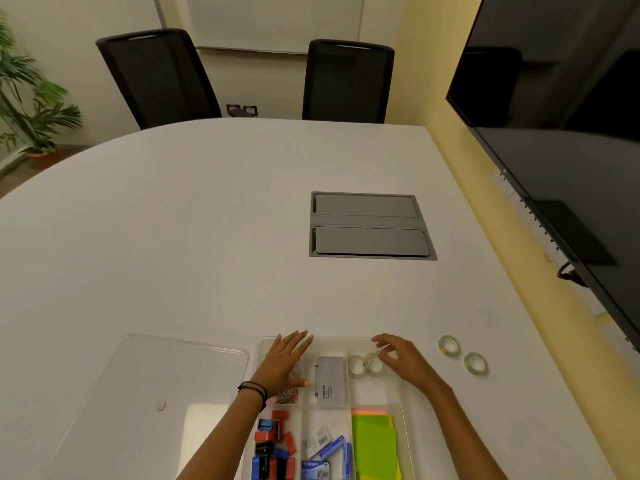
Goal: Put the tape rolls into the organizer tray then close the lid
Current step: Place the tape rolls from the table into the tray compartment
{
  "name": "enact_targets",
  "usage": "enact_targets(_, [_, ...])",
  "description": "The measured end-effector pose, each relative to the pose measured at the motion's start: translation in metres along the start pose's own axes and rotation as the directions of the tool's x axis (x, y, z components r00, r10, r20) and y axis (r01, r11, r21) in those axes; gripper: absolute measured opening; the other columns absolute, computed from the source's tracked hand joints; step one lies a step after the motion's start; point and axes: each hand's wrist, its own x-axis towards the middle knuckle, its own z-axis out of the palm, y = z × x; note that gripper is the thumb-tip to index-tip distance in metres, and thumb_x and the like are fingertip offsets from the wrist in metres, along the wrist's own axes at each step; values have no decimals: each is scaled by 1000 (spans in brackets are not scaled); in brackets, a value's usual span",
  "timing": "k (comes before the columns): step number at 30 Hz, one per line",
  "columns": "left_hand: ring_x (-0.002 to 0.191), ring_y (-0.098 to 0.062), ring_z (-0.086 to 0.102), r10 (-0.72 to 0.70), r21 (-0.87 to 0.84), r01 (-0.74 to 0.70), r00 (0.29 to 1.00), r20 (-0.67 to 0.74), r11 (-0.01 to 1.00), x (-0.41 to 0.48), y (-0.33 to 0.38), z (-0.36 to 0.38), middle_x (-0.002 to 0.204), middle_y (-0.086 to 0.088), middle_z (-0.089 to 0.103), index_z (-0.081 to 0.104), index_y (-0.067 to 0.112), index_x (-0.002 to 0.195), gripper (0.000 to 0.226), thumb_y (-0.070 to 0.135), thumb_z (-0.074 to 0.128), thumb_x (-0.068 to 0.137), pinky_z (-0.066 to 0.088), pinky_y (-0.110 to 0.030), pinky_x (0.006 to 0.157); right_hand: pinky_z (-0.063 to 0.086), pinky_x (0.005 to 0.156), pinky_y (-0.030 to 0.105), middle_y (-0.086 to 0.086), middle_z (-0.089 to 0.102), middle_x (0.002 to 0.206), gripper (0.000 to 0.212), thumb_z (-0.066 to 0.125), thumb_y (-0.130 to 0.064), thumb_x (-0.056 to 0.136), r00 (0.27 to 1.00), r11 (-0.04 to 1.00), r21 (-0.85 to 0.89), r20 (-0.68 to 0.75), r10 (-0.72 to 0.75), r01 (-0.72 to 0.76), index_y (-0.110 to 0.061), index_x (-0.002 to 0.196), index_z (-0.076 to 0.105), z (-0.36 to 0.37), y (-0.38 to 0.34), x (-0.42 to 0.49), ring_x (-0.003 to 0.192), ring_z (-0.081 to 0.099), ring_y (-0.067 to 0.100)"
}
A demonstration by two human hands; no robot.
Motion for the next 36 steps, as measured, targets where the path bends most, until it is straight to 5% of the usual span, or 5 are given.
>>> enact_targets(6, [149,-20,-3,-1,2,1,1000,1,1000,0,-2,2,161,-4,-1,3,21,149,92,48,62,83,-11,-39,118,50,70,22,17,62,112,25,52,-6,92,951,915,354,-162,264,-194,-6,116,59,-46,35,3,91,60,23])
enact_targets(10, [149,-21,-3,-2,-6,2,1000,0,1000,0,-1,3,161,-4,-2,2,21,149,93,50,61,84,-9,-41,119,41,104,45,17,43,140,44,58,-10,90,857,879,311,-260,445,-362,-8,132,45,-51,72,3,125,46,34])
enact_targets(17, [149,-21,-4,-8,-3,8,1000,13,1000,0,0,0,161,-4,-2,2,21,149,92,51,60,84,-8,-42,120,34,109,41,16,22,154,62,55,-10,91,875,873,208,-118,470,-441,-9,144,23,-33,96,-8,132,40,37])
enact_targets(26, [149,-22,-2,4,-13,-4,1000,-7,1000,0,-3,2,161,-6,-1,0,19,149,94,52,60,84,-8,-42,119,48,87,38,22,64,113,23,49,7,88,850,910,277,-348,395,-310,1,105,63,-10,85,-30,107,59,36])
enact_targets(36, [149,-24,-2,-13,43,11,999,39,999,2,1,-2,161,-7,-2,-1,17,149,96,50,61,84,-4,-44,120,19,118,41,13,11,157,63,53,-3,89,962,947,-185,-119,244,-263,-18,144,25,14,89,-47,144,11,34])
